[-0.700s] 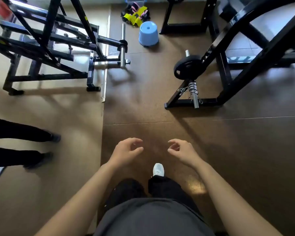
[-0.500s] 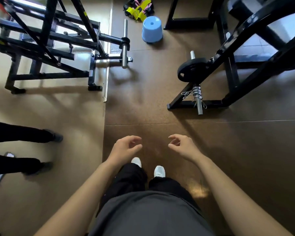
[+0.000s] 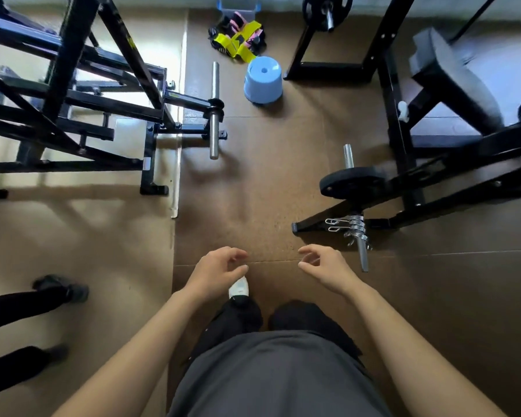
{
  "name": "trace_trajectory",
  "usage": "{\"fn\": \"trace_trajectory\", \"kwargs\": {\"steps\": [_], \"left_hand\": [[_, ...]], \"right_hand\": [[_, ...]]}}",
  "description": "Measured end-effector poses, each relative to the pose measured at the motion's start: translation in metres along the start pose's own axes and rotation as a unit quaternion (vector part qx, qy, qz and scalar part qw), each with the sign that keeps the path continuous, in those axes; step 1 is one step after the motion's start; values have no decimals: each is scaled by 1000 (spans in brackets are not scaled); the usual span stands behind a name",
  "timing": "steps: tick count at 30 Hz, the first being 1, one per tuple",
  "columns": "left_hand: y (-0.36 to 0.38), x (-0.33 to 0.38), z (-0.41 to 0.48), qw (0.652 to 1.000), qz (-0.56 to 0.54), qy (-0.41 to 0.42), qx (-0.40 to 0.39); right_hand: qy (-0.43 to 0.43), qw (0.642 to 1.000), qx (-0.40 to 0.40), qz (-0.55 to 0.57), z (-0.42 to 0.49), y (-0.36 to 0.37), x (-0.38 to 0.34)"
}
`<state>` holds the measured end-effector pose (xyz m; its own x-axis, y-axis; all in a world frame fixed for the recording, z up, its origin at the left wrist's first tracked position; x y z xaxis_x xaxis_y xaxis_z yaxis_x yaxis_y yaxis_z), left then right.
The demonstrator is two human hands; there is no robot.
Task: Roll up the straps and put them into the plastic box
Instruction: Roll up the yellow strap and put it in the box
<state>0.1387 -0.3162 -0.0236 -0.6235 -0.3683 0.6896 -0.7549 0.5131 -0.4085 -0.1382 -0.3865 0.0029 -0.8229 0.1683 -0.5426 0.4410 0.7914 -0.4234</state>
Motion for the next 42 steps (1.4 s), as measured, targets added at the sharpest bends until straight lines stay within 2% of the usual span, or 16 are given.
{"fn": "trace_trajectory", "kwargs": {"steps": [11, 19, 22, 35, 42], "left_hand": [[-146, 54, 159, 996, 73, 9, -39], [-232, 115, 274, 993, 114, -4, -40], [-267, 135, 307, 995, 94, -13, -29], [-438, 171, 495, 1000, 23, -10, -12], [-551, 213, 601, 1000, -23, 6, -11]], "right_hand": [[-10, 998, 16, 56, 131, -128, -69], [-22, 999, -45, 8, 242, -249, -91], [-25, 998, -54, -27, 276, -297, -109], [-12, 999, -43, -20, 440, -477, -212], [-7, 1000, 9, -14, 513, -594, -267]]}}
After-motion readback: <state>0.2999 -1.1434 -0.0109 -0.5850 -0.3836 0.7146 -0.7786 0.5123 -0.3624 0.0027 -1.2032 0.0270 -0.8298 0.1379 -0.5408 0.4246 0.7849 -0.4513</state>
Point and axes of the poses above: each hand's wrist, its own z-axis towards the middle knuckle, its own y-axis out of the palm, x = y × z, the point moved 1 cm from there along z, towards the middle knuckle, and after that the axes turned 12 degrees about -x, right-handed, at the moved point
